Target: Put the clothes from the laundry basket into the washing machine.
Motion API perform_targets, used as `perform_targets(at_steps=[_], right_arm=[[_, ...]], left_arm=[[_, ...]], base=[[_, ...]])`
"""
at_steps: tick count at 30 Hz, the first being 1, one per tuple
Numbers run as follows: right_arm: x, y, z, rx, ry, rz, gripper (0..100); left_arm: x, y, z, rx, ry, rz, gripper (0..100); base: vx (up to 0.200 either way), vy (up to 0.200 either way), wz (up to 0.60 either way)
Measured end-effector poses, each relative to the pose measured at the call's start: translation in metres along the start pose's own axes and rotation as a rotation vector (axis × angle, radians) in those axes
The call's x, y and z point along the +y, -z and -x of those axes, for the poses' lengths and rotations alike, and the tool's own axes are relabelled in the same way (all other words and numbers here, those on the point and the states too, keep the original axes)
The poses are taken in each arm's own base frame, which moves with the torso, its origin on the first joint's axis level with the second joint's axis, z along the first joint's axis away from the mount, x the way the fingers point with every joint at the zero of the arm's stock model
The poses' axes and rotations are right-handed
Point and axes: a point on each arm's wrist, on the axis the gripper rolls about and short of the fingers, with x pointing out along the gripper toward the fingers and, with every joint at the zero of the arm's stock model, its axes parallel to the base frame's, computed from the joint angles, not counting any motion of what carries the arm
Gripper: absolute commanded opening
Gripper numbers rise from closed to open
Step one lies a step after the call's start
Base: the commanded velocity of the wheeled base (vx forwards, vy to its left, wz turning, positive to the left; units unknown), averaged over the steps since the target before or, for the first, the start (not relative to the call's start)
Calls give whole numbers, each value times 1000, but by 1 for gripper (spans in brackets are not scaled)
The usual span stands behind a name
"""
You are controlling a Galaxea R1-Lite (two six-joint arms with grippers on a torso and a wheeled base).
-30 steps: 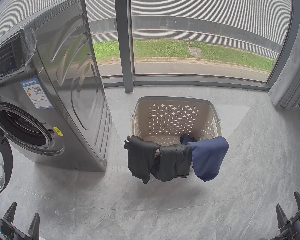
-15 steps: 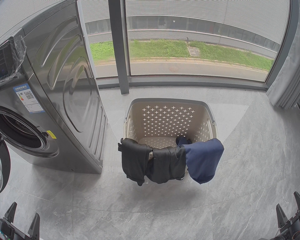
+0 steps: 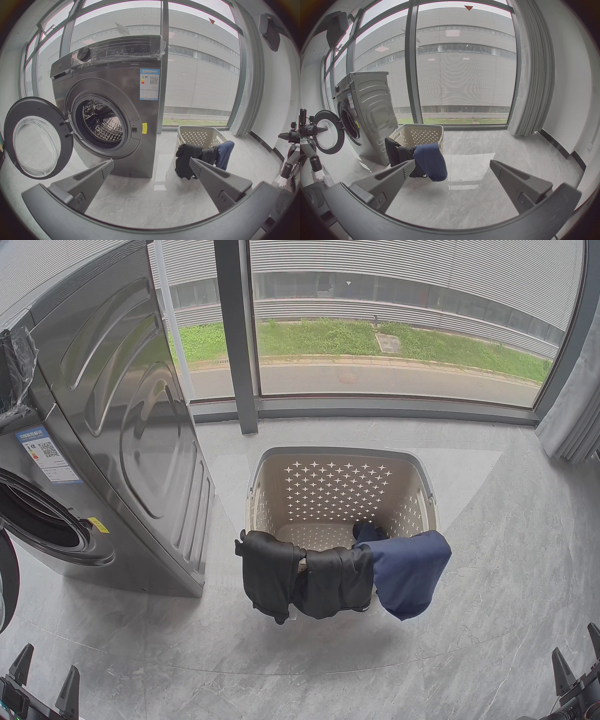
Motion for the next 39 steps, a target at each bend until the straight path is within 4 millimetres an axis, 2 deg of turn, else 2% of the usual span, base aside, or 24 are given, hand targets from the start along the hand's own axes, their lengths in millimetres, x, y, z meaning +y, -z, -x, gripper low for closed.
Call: perform_targets(at_steps=[2, 17, 26, 39], right_arm=[[0, 0, 0, 0, 0, 0, 100], [0, 0, 0, 0, 0, 0, 100], [0, 0, 0, 0, 0, 0, 100], [0, 0, 0, -1, 4, 3, 100]], left_arm=[[0, 0, 0, 0, 0, 0, 100], [0, 0, 0, 0, -3, 0, 100], [0, 0, 0, 0, -4, 0, 100], [0, 0, 0, 0, -4, 1, 100]], base=[[0, -200, 0], [0, 0, 0], [200, 0, 0], [0, 0, 0]])
